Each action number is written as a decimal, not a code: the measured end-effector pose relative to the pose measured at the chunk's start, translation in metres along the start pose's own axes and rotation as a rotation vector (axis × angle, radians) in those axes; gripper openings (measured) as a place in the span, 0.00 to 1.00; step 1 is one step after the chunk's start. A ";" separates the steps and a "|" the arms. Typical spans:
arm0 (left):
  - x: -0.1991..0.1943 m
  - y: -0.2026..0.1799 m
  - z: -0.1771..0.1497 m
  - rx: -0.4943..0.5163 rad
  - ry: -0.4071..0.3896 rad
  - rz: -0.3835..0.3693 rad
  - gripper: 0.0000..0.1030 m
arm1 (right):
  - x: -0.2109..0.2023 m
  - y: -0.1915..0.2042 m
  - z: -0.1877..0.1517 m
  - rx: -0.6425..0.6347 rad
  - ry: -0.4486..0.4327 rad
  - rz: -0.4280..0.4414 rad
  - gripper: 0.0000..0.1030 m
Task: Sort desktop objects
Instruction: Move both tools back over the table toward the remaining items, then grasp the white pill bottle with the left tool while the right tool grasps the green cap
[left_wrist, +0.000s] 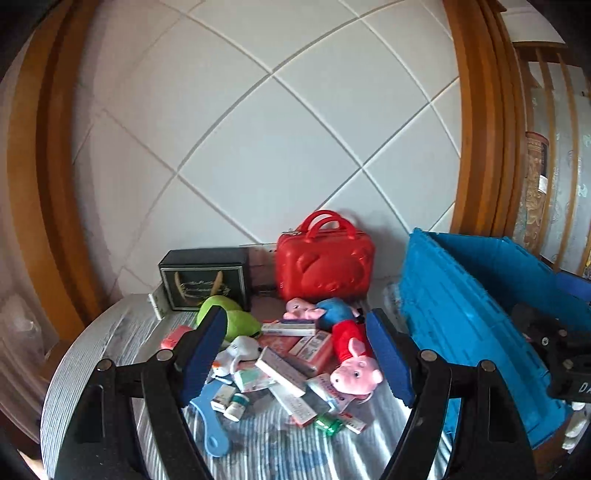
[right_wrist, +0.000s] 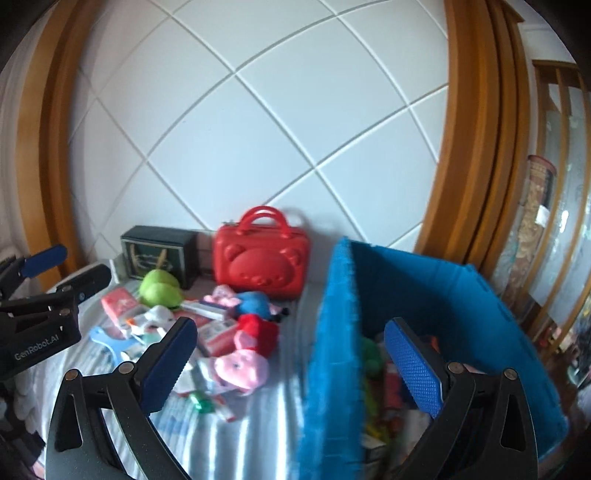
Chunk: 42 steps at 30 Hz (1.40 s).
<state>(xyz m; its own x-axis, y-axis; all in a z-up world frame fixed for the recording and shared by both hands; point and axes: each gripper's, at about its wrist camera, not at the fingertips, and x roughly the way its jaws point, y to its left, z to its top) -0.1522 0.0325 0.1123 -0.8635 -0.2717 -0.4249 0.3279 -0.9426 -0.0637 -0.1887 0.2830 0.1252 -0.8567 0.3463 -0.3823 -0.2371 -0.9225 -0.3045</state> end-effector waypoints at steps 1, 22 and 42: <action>0.003 0.013 -0.006 -0.007 0.004 0.013 0.75 | 0.006 0.008 -0.001 0.009 0.010 0.011 1.00; 0.188 0.125 -0.177 -0.041 0.441 0.084 0.75 | 0.187 0.048 -0.125 0.164 0.413 0.095 1.00; 0.299 0.092 -0.227 0.014 0.641 -0.043 0.35 | 0.286 0.090 -0.205 0.206 0.759 0.143 1.00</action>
<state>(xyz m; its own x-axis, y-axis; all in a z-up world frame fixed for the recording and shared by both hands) -0.2938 -0.0912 -0.2254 -0.4741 -0.0681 -0.8778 0.2892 -0.9537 -0.0822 -0.3612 0.3338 -0.1908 -0.3570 0.1749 -0.9176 -0.2915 -0.9541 -0.0684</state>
